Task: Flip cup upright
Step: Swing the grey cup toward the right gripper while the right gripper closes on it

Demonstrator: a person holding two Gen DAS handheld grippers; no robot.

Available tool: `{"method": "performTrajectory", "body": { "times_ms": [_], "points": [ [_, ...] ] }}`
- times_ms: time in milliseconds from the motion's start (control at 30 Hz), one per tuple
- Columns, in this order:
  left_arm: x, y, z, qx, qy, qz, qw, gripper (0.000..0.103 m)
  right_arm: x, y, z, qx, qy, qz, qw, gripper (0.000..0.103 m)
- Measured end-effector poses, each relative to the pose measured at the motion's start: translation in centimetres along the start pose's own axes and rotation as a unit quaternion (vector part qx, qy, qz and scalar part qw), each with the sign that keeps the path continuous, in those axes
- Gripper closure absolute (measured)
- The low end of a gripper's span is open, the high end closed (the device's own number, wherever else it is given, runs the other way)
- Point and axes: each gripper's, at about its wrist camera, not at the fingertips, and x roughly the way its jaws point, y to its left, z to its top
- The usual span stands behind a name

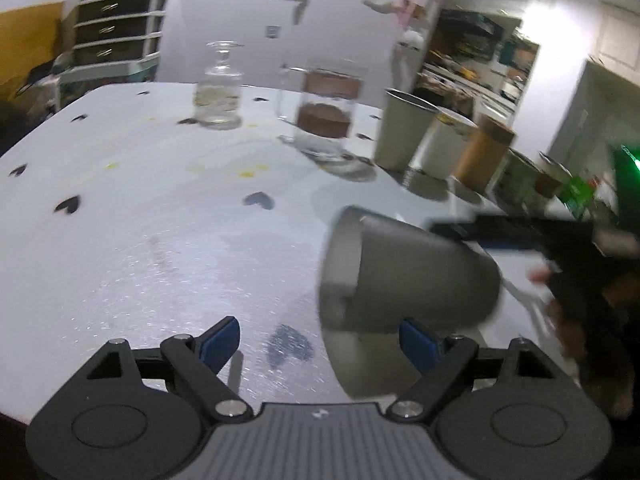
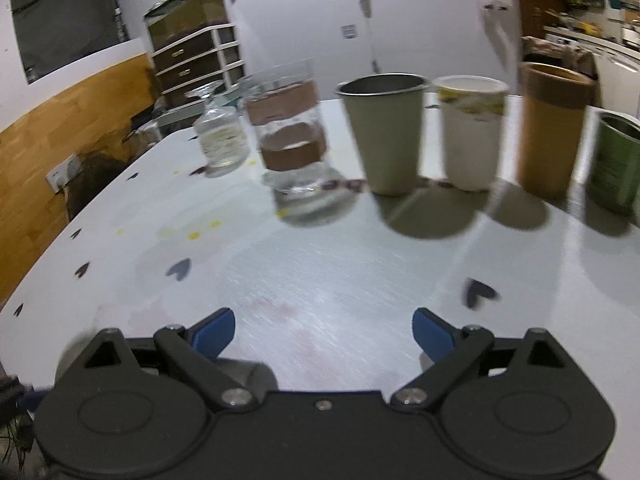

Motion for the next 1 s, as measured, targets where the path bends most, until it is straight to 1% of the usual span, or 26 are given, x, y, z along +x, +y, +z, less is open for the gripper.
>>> {"method": "performTrajectory", "body": {
  "times_ms": [133,267,400,467,500,533,600,667,733,833,933,1000],
  "points": [
    [0.1,0.7,0.7,-0.027,-0.018,0.004,0.9995,0.016,-1.8,-0.8,-1.8,0.012,0.003,0.009,1.000,0.007],
    [0.3,0.9,1.1,-0.046,-0.031,0.008,0.9985,0.016,-3.3,-0.4,-3.4,0.006,0.005,0.016,1.000,0.007],
    [0.2,1.3,1.0,-0.059,-0.034,0.003,0.9977,0.016,-3.9,-0.4,-3.8,0.007,0.004,0.021,1.000,0.007],
    [-0.1,1.5,0.9,-0.062,-0.036,0.005,0.9975,0.016,-4.1,-1.0,-3.3,0.025,-0.004,0.022,0.999,0.007],
    [-0.2,1.7,0.8,-0.064,-0.037,0.005,0.9973,0.016,-4.2,-1.5,-2.9,0.043,-0.005,0.032,0.999,0.007],
    [-0.3,1.8,0.8,-0.067,-0.040,0.004,0.9970,0.016,-4.2,-2.1,-2.3,0.069,0.000,0.053,0.996,0.007],
    [-0.6,2.0,0.7,-0.071,-0.044,0.003,0.9965,0.016,-3.7,-3.1,-1.3,0.117,0.021,0.108,0.987,0.007],
    [-0.9,2.1,0.7,-0.073,-0.047,0.003,0.9962,0.016,-2.3,-3.6,0.1,0.155,0.058,0.165,0.972,0.007],
    [-1.1,2.2,0.6,-0.071,-0.047,0.002,0.9964,0.016,-0.8,-3.3,1.2,0.167,0.089,0.191,0.963,0.007],
    [-1.3,2.0,0.5,-0.063,-0.047,0.002,0.9969,0.016,1.2,-1.6,2.8,0.143,0.120,0.196,0.963,0.010],
    [-1.5,1.8,0.4,-0.054,-0.048,0.001,0.9974,0.016,2.7,-0.3,3.4,0.132,0.156,0.190,0.960,0.017],
    [-1.7,1.7,0.3,-0.049,-0.049,0.001,0.9976,0.016,2.9,0.4,3.3,0.117,0.170,0.185,0.961,0.027]
  ]
}}
